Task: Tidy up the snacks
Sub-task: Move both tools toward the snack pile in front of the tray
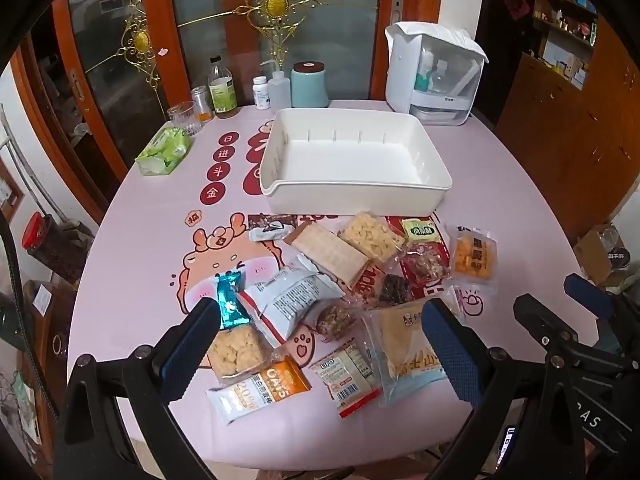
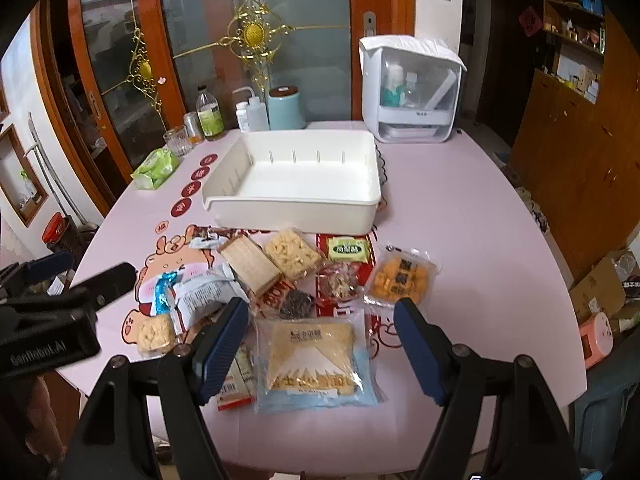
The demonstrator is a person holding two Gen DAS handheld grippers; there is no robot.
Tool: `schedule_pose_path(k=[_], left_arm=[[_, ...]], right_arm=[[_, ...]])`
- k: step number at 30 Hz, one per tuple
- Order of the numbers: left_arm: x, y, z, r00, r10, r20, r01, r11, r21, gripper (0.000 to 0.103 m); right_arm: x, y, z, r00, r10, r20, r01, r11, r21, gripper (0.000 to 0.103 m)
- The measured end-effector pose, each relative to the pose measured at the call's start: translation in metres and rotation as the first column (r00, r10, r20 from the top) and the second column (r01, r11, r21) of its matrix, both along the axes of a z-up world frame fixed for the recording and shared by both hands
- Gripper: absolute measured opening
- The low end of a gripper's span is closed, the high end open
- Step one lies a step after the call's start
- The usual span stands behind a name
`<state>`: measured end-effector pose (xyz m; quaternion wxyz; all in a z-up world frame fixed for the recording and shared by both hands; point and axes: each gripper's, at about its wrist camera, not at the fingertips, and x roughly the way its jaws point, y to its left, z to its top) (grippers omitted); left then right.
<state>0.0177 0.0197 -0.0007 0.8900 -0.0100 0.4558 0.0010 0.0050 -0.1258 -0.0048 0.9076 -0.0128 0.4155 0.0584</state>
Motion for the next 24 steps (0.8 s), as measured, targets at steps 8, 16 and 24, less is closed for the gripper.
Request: schedule_pose_path(k=[8,16,24], left_arm=[[0.002,0.039,0.019,0.997,0.041,0.060,-0.042,0.999,0.025,0.100],[0.002,0.092,0.026,0.996,0.059,0.065,-0.062,0.997,0.044,0.100],[0.003,0.134,0.000,1.000,-0.013,0.024,0.011,0.997,0.077,0.100]], right_arm=[[0.003,0.018,0.009,1.000,-0.001,0.030,0.000,1.000,0.019,0.076],[0.006,0.047,0.004,1.000,0.014,0.009,-0.014,0.999,0.040,0.076],[0.012,0.079,-0.033,0.993,0.056,-0.103,-0.050,0.997,0.063,0.076]])
